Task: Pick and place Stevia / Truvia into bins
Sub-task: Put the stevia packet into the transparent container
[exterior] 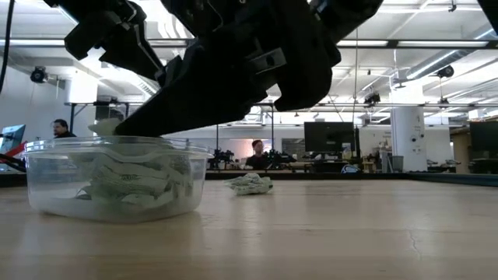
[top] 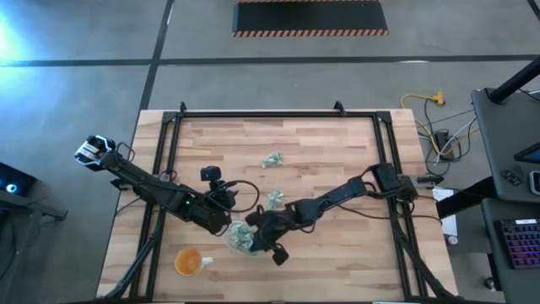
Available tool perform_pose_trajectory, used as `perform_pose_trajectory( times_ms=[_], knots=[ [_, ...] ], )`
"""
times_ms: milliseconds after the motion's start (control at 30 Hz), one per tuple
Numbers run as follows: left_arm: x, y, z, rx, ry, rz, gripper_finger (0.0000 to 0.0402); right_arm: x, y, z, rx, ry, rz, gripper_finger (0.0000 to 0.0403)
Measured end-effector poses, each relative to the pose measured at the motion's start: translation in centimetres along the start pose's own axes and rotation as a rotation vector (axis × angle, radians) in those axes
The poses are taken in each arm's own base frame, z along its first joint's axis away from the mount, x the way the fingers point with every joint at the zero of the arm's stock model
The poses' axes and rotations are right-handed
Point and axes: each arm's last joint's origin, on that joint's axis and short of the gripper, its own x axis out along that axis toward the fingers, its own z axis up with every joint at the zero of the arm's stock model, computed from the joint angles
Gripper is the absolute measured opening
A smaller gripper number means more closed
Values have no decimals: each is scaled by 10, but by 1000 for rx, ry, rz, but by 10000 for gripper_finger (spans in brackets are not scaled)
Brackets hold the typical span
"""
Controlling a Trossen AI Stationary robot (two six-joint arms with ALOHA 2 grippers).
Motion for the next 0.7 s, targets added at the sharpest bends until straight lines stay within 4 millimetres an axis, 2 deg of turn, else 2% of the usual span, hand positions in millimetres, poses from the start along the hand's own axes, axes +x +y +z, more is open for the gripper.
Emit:
perform_pose_trajectory(
  times_ms=[533, 700],
  knots=[
    [0, 0, 0, 0, 0, 0, 102, -1, -2, -2, 43, 26, 3, 10],
    [0, 0, 0, 0, 0, 0, 102, -1, -2, -2, 19, 27, 4, 41]
  ],
)
